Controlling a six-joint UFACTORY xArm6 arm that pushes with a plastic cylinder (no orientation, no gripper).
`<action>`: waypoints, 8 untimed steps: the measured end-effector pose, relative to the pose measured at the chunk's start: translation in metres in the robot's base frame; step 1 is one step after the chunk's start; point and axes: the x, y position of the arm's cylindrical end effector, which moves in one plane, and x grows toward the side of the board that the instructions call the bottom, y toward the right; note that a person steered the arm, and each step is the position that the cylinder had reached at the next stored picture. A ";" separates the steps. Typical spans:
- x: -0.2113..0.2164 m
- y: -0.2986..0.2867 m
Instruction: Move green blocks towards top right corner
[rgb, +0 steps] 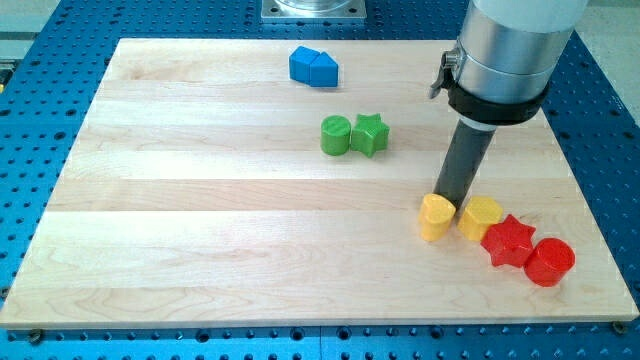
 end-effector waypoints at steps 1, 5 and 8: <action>-0.023 -0.033; -0.054 -0.071; -0.072 -0.090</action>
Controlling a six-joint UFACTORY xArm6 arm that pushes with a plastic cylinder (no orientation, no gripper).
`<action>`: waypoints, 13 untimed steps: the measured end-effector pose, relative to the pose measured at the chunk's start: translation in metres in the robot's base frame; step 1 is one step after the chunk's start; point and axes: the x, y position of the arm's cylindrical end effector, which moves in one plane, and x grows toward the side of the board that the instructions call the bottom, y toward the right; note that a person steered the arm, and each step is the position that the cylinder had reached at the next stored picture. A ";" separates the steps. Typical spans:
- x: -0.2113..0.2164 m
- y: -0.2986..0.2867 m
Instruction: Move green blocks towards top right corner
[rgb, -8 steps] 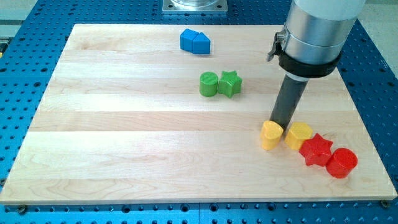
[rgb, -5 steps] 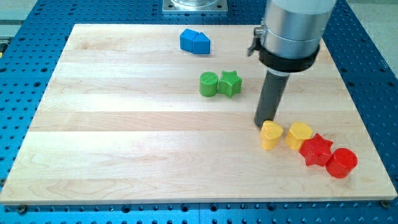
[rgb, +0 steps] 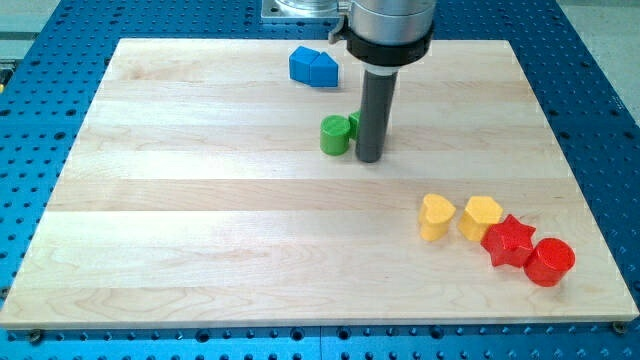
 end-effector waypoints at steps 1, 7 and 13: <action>0.000 -0.074; 0.046 -0.039; -0.097 0.141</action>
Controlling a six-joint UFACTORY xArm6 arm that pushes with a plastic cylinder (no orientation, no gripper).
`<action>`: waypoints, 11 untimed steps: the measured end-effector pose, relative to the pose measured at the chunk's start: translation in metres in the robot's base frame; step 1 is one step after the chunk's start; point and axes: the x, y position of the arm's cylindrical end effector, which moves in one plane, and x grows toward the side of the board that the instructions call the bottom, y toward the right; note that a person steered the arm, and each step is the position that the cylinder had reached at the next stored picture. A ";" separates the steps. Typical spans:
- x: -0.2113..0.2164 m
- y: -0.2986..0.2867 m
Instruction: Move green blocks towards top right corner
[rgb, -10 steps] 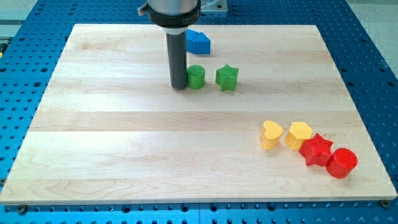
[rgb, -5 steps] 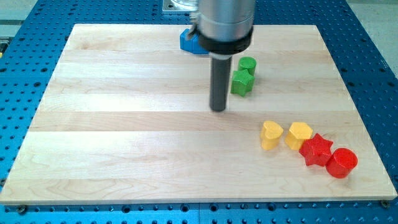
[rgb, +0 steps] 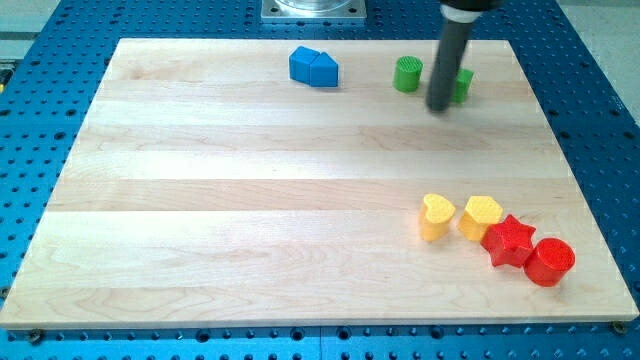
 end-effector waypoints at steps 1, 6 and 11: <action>-0.043 0.045; -0.040 0.036; 0.087 -0.090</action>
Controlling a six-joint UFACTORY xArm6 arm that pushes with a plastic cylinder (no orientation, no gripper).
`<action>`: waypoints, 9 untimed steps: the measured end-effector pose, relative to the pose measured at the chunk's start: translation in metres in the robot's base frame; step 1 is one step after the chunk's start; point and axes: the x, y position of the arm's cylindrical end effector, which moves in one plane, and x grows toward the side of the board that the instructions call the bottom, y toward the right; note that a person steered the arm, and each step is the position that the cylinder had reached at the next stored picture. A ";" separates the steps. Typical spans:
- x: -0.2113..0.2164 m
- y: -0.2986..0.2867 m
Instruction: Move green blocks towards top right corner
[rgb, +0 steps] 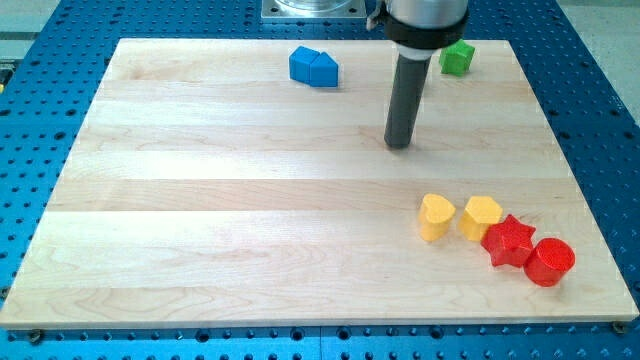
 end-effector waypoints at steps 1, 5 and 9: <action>0.002 0.000; 0.002 -0.085; -0.129 0.020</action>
